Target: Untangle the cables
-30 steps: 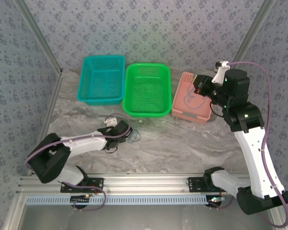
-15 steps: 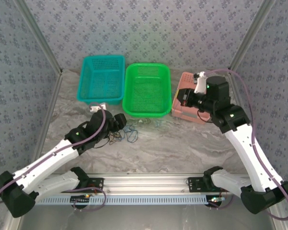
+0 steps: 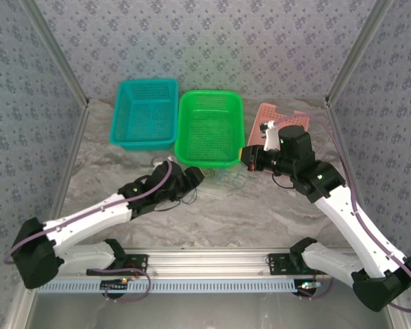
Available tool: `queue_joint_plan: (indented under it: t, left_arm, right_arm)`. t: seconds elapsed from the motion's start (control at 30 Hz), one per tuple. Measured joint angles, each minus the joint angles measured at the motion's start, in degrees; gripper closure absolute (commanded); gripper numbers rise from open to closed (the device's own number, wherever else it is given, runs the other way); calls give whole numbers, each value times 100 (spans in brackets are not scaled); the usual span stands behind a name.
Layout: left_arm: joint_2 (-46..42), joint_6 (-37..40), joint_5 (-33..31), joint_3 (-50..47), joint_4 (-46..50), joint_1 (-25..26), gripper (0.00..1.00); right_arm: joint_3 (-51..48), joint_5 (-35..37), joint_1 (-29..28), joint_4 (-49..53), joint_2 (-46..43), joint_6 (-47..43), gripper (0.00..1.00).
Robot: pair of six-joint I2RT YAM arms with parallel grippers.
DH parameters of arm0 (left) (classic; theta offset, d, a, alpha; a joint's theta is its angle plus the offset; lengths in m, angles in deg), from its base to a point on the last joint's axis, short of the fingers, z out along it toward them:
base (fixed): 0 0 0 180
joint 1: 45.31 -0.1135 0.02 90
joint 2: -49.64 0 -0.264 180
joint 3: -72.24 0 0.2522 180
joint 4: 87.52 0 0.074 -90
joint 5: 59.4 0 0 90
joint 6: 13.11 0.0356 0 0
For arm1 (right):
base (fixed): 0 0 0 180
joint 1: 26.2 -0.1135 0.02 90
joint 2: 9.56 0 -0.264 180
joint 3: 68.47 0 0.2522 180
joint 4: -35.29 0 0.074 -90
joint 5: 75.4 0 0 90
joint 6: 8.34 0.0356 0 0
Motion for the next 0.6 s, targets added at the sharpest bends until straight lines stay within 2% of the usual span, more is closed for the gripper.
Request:
queue_joint_plan:
  t: [0.33,0.5,0.6]
  left_arm:
    - [640,-800,-509,0,-79,684,28]
    - [1108,-745,-855,127,138,824,33]
    - [1606,-546,-1008,424,319,835,35]
  right_arm:
    - [-1344,66,-13,-24,-271,-179,100]
    - [-2149,240,-7,107,-498,-208,100]
    - [-2308,295,4,155,-619,-210,100]
